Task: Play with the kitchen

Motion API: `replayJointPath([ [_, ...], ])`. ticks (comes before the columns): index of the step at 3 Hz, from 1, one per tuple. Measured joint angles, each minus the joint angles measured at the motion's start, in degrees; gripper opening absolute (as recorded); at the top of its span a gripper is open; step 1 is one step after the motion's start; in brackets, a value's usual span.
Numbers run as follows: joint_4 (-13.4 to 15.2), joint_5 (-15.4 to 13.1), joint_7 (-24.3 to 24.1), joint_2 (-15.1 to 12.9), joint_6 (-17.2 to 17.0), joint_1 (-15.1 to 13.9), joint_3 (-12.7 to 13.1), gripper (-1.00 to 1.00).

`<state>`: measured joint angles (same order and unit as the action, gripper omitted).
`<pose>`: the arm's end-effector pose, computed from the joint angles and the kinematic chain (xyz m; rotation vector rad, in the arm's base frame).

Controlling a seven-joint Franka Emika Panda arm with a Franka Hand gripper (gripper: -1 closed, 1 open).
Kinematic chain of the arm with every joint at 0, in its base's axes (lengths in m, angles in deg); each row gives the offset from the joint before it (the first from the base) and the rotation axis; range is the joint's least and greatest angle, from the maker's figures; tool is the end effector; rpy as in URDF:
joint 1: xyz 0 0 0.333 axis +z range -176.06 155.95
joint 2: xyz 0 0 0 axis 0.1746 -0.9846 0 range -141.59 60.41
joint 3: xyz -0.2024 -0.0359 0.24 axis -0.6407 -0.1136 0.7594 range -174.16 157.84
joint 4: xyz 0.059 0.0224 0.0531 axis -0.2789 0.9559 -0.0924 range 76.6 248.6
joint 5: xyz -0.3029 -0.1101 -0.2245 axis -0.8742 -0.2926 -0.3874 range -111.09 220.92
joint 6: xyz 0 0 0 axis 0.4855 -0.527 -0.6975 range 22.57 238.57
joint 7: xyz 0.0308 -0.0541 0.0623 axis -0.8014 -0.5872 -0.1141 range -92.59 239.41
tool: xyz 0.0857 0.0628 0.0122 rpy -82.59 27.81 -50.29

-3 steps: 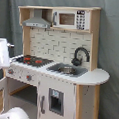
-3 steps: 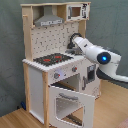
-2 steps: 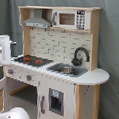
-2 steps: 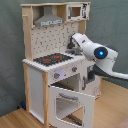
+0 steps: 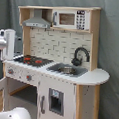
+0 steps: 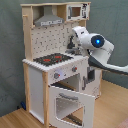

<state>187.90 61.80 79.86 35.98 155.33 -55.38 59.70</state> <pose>0.3160 0.4455 0.5779 1.7917 0.6345 1.0590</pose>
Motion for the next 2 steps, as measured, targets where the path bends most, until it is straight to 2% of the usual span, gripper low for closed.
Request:
replayJointPath([
  [2,-0.8,7.1,-7.0,-4.3,-0.9,-4.6,-0.7,1.0],
])
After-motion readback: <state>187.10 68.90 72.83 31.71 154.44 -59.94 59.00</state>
